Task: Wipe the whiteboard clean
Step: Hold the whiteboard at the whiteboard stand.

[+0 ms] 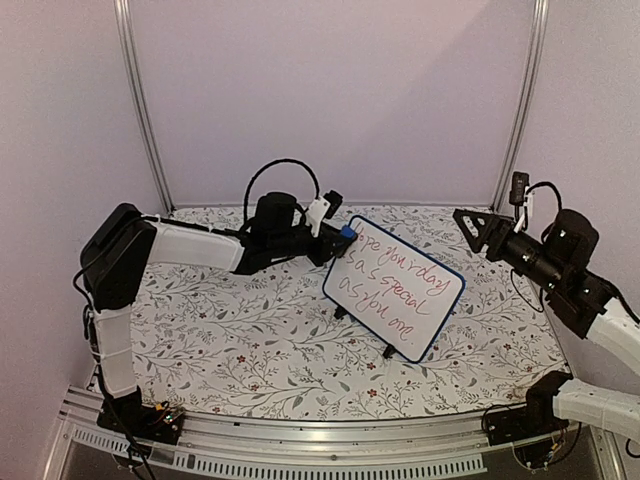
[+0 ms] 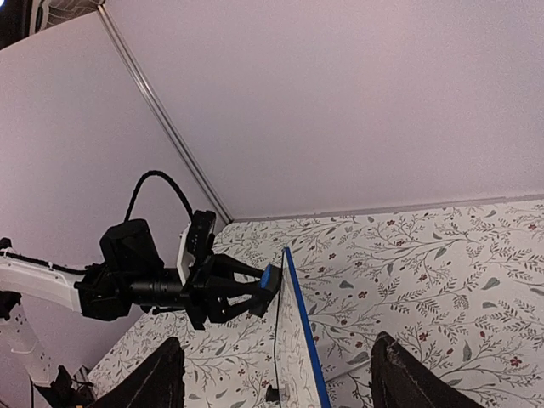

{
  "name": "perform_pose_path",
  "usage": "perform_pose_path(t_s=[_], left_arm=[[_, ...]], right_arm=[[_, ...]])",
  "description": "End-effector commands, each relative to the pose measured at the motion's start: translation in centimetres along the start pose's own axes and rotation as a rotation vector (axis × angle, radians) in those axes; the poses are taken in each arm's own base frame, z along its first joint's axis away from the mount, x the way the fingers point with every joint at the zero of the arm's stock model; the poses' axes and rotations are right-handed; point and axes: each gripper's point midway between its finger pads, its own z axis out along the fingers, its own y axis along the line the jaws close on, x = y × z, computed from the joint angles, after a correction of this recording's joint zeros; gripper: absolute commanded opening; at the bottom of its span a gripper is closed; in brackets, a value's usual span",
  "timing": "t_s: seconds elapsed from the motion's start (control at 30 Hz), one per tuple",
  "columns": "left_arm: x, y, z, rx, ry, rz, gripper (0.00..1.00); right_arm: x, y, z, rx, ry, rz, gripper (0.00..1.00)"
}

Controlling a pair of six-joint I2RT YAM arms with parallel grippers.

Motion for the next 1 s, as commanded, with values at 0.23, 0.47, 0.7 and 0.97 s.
perform_pose_path(t_s=[0.23,0.47,0.7,0.97], left_arm=[[-4.4,-1.1,-2.2,0.011,-0.115,-0.002,0.0],[-4.3,-0.4,-2.4,-0.012,-0.124,-0.01,0.0],[-4.0,-0.3,-2.0,-0.009,-0.124,-0.016,0.0],[-3.4,-0.3,-1.4,0.003,-0.107,-0.023,0.0]], right_arm=[[-2.7,0.5,6.1,0.17,0.52,-0.152,0.75],[2.0,-0.3,10.5,0.079,0.711,-0.113,0.67],[5.1,-1.9,11.7,0.085,0.811,-0.103,0.59],[7.4,-1.1,10.7,-0.004,0.877,-0.068,0.45]])
